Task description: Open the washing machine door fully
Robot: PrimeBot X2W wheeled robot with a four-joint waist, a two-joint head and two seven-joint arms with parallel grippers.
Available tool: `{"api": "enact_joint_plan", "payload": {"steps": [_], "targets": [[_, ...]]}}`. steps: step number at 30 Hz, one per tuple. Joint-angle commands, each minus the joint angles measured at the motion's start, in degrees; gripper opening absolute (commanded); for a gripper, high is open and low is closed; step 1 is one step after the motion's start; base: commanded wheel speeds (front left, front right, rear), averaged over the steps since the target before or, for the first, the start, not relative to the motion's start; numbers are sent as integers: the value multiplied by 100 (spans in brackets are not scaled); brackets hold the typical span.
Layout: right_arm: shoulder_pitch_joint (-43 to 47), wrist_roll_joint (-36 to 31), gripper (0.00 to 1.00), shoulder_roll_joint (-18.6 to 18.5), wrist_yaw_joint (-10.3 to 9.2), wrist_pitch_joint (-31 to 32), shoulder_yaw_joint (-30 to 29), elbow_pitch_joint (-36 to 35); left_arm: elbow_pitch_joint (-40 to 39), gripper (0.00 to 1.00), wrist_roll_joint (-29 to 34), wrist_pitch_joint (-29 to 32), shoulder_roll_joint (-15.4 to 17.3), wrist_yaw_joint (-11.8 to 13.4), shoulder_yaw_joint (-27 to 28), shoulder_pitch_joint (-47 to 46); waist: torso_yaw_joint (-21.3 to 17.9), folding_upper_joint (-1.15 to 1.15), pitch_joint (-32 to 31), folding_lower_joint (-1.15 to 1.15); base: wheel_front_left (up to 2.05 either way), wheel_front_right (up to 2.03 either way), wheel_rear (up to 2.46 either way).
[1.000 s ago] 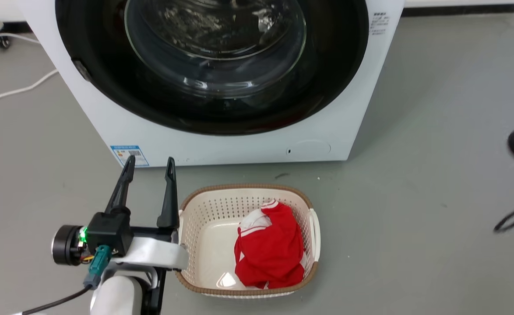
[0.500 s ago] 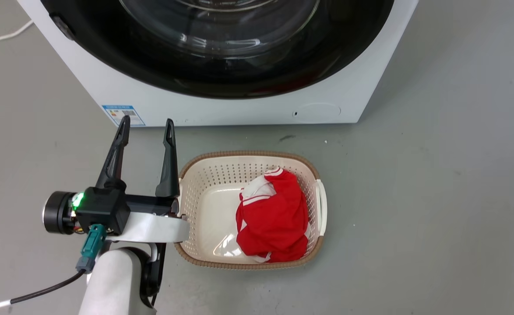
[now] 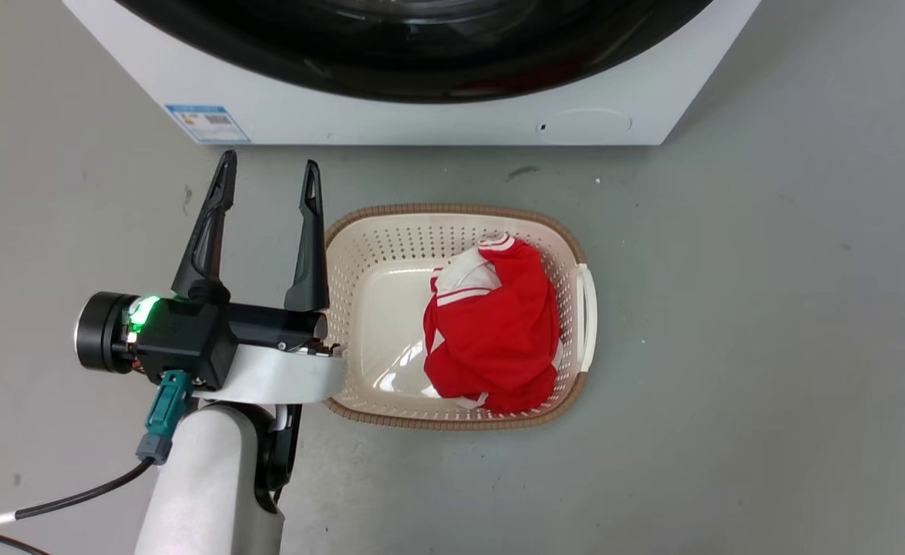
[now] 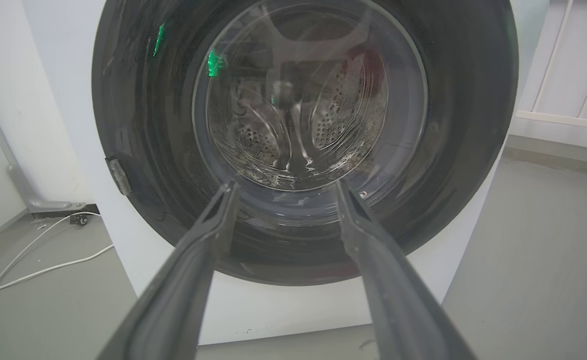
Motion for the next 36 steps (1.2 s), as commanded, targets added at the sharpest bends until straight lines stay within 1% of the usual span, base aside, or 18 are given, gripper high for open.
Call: {"api": "enact_joint_plan", "payload": {"steps": [1,2,7,11,16,19,26,31,36], "targets": [[-110,-56,0,41,0,26,41,75,-30,100,40,-15,-6,26,-23,-86,49,0,129,-1,0,0,0],[-211,-140,0,86,0,76,105,166,-68,100,49,-15,-6,34,-71,-141,85,0,256,-1,0,0,0],[-358,-216,0,111,0,91,140,293,-118,100,38,-15,-6,70,-124,-242,143,0,446,-1,0,0,0],[-432,-267,0,130,0,77,161,351,-122,100,47,-15,-7,84,-175,-264,170,0,532,-1,0,0,0],[-450,-254,0,211,0,227,170,415,-110,100,32,-15,-6,91,-235,-323,202,0,597,-1,0,0,0],[-435,-179,0,276,0,397,158,383,-88,100,11,-15,-6,104,-256,-341,219,0,616,-1,0,0,0],[-218,-74,0,261,0,864,172,206,-31,100,-17,-15,-6,131,-279,-328,219,0,537,-1,0,0,0],[94,76,0,230,0,1379,185,-68,35,100,-28,-15,-6,139,-255,-229,184,0,336,-1,0,0,0],[552,225,0,260,1,1846,228,-346,107,100,-27,-15,-6,96,-220,-100,141,0,3,-1,0,0,0]]}}
